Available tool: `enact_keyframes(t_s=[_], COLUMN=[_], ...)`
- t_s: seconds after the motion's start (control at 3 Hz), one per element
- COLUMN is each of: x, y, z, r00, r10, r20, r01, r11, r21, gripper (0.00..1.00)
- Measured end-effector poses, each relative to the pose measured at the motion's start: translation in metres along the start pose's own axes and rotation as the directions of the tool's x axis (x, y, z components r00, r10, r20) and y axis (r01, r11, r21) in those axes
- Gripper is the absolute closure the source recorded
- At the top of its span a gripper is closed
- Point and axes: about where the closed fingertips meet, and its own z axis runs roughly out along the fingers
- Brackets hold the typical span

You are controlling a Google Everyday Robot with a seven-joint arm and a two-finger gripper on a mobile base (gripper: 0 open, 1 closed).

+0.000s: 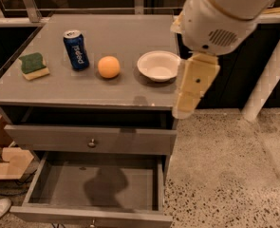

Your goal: Place orange into middle drawer

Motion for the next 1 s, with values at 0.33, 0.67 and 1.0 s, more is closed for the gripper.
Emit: enact_keyframes(t_s=[0.33, 0.67, 1.0], x=[-0.019, -0.029, -0.027], y=[-0.033, -0.049, -0.047], z=[0.027, 0.045, 0.044], r00=[1.000, 0.999, 1.000], r10=[0.003, -0.010, -0.023], r20=[0.016, 0.031, 0.000], r01=[-0.004, 0.009, 0.023], r11=[0.9994, 0.9994, 0.9991], r21=[0.033, 0.033, 0.036], gripper=[0.00, 0.00, 0.00])
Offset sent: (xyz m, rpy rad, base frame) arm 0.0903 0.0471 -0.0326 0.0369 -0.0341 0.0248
